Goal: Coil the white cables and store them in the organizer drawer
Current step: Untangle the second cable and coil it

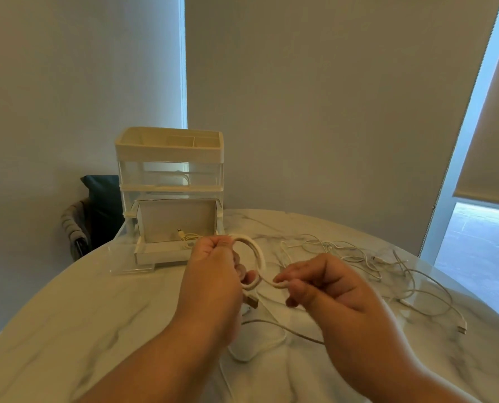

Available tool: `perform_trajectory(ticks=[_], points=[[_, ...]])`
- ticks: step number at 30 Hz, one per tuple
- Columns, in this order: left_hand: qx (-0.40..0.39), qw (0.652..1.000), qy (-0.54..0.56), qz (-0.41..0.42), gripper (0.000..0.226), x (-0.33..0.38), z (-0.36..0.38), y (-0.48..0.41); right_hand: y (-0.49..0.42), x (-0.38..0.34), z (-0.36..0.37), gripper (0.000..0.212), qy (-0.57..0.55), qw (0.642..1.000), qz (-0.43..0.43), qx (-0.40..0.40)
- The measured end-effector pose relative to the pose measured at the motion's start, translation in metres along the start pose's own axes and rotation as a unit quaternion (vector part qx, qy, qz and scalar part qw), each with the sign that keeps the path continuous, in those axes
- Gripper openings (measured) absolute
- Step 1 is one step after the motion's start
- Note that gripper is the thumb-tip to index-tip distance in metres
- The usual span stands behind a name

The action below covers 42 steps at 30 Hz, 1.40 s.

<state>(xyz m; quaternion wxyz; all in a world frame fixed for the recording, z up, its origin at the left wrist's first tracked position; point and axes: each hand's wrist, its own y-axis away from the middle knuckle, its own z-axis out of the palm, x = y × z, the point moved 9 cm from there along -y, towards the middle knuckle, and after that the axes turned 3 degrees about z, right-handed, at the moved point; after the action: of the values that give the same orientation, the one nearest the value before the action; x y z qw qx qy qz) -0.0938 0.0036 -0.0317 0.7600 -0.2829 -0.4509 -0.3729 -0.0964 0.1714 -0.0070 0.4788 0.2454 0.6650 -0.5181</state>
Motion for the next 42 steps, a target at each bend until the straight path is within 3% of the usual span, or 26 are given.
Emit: perform_trajectory(ticks=[2,5,9,14,17,19,23,28,34,37,42], points=[[0.017,0.998,0.061,-0.026,0.022,0.002,-0.002,-0.004,-0.001,0.006,0.003,0.037,-0.119,0.991,0.054,-0.020],[0.026,0.997,0.075,-0.017,0.025,0.005,-0.003,-0.004,-0.002,0.019,-0.001,0.018,-0.221,0.968,0.117,0.024],[0.027,0.998,0.059,0.013,0.020,0.009,-0.002,-0.003,-0.007,0.030,-0.014,0.014,-0.240,0.958,0.131,0.092],[0.022,0.998,0.051,0.041,0.018,0.017,-0.003,0.000,-0.012,0.034,-0.027,0.018,-0.158,0.973,0.123,0.120],[0.018,0.998,0.038,0.047,0.019,0.020,-0.003,0.001,-0.012,0.019,-0.030,0.027,0.084,0.990,0.066,0.087],[0.012,0.998,0.027,0.046,0.019,0.018,-0.002,0.002,-0.011,0.011,-0.024,0.027,0.226,0.972,0.031,0.051],[0.003,0.999,0.011,0.053,0.020,0.015,0.002,0.009,-0.011,0.007,-0.008,0.035,0.382,0.924,-0.022,-0.002],[0.000,0.998,-0.018,0.056,0.022,0.014,0.002,0.014,-0.007,0.004,0.001,0.011,0.403,0.915,-0.034,-0.011],[-0.040,0.995,-0.064,0.061,0.025,0.010,0.014,0.027,-0.006,0.001,0.010,0.023,0.282,0.959,0.021,-0.034],[-0.054,0.989,-0.115,0.072,0.029,0.008,0.018,0.032,-0.007,0.006,-0.003,0.020,0.268,0.962,0.058,0.004],[-0.094,0.963,-0.243,0.068,0.023,0.005,0.018,0.022,-0.017,0.002,-0.022,0.032,0.434,0.900,0.040,-0.019]])
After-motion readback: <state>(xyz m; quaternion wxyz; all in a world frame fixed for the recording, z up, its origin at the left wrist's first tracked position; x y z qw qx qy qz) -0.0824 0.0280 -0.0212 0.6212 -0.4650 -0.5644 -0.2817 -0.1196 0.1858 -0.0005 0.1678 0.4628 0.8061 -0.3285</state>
